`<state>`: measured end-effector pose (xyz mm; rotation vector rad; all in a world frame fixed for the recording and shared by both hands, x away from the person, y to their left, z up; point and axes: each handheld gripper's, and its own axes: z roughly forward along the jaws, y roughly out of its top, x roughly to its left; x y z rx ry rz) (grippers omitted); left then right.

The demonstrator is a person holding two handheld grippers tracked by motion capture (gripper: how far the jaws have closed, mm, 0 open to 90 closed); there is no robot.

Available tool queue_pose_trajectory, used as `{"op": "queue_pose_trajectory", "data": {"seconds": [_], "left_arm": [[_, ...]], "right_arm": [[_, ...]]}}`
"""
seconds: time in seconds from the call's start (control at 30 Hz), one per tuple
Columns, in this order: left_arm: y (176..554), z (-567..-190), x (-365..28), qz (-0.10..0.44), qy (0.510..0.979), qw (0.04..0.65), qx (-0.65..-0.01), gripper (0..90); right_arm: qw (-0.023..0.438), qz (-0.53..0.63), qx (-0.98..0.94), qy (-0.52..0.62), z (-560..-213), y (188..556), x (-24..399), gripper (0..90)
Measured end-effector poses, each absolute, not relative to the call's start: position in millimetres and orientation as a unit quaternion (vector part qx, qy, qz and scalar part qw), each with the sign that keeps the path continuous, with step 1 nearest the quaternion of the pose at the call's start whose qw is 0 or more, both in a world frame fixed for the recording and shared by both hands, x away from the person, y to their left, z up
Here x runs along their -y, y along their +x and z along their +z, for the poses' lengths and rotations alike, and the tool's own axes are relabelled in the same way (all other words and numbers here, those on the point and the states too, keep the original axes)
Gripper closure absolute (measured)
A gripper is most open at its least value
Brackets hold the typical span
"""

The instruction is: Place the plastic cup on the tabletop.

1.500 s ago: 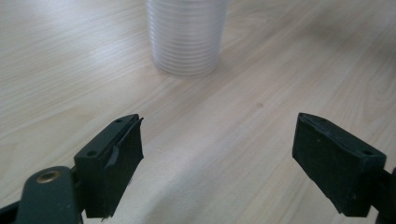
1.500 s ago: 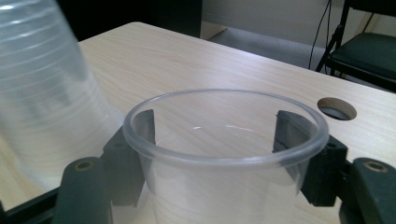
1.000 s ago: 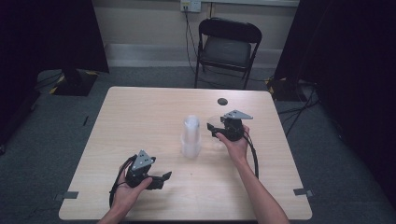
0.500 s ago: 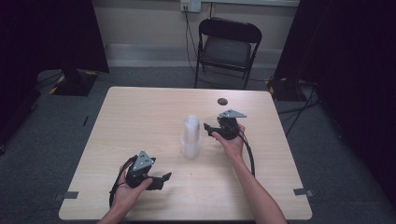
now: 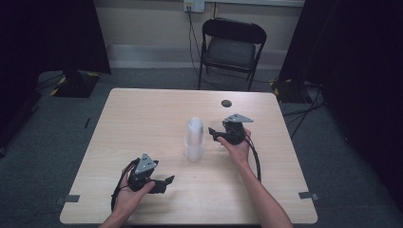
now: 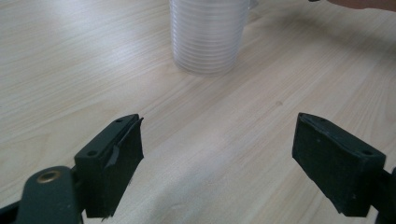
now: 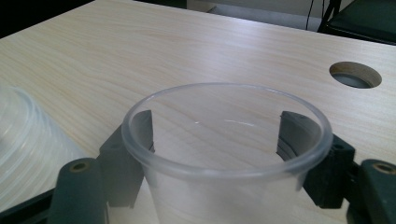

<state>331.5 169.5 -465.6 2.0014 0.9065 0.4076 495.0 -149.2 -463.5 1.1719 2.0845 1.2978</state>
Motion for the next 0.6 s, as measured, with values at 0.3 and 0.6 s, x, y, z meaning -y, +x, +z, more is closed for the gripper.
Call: {"op": "queue_pose_trajectory", "data": {"seconds": [0.3,0.6], "left_arm": [[331.2,-466.1,-168.3,0.162,0.807,0.437,-0.364,16.0],[332.5,-467.3,-169.3,0.161,0.803,0.435,-0.373,16.0]], "right_arm": [[0.202,0.467,-0.754,0.416,-463.9,483.1,157.0,26.9],[0.198,0.457,-0.760,0.417,-468.9,477.8,161.9,26.4]]}}
